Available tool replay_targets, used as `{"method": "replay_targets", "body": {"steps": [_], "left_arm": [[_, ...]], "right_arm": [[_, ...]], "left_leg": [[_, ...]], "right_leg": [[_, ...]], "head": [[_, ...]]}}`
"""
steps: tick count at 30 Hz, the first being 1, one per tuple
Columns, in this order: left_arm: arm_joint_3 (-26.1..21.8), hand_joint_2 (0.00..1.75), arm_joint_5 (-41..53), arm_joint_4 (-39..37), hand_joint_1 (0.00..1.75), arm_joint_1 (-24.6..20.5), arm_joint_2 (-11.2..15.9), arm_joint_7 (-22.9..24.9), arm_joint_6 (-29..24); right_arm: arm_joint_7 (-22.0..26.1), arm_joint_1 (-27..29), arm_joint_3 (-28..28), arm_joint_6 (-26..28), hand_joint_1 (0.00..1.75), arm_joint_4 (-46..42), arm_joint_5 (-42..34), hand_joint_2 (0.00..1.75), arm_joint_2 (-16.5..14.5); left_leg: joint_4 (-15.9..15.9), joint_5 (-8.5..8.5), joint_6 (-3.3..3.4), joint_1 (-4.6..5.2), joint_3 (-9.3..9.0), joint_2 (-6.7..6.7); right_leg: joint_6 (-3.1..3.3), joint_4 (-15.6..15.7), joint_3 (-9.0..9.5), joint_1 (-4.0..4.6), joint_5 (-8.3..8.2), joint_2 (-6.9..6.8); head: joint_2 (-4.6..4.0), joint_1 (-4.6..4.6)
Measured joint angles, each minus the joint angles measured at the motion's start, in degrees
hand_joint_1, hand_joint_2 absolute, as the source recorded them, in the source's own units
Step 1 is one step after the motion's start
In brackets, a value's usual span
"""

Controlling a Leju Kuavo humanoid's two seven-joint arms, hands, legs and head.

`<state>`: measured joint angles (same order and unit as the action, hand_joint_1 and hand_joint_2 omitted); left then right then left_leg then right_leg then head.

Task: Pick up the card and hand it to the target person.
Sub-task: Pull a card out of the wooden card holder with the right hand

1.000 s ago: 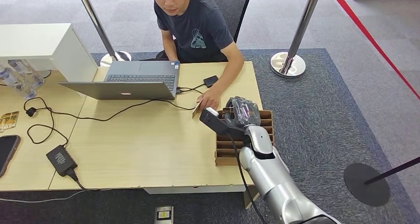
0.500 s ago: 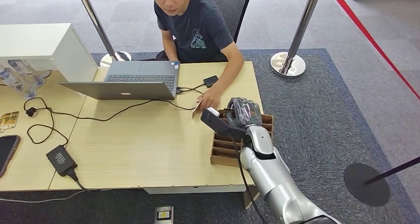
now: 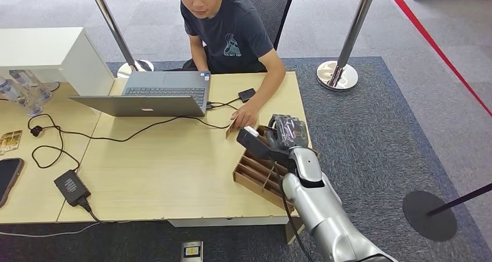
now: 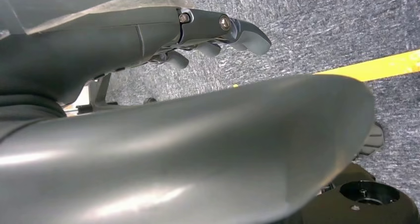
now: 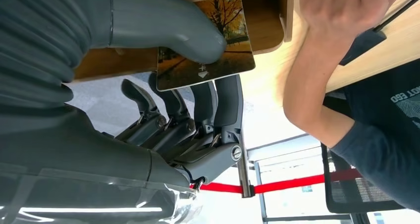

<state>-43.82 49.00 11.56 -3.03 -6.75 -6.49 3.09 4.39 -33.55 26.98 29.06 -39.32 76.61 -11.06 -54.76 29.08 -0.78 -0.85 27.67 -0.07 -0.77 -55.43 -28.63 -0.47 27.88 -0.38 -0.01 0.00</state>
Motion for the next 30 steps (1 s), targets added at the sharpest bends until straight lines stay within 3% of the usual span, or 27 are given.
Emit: {"method": "replay_targets", "body": {"steps": [30], "left_arm": [[-1.78,0.00,0.72,0.00,0.00,-0.03,-0.26,-0.44,0.15]], "right_arm": [[4.72,1.60,0.31,-3.29,1.75,-7.15,-1.34,1.75,0.38]], "left_leg": [[0.00,-0.01,0.00,0.00,0.04,0.00]], "right_leg": [[0.00,0.00,-0.02,0.00,0.00,0.00]], "head": [[0.00,0.00]]}}
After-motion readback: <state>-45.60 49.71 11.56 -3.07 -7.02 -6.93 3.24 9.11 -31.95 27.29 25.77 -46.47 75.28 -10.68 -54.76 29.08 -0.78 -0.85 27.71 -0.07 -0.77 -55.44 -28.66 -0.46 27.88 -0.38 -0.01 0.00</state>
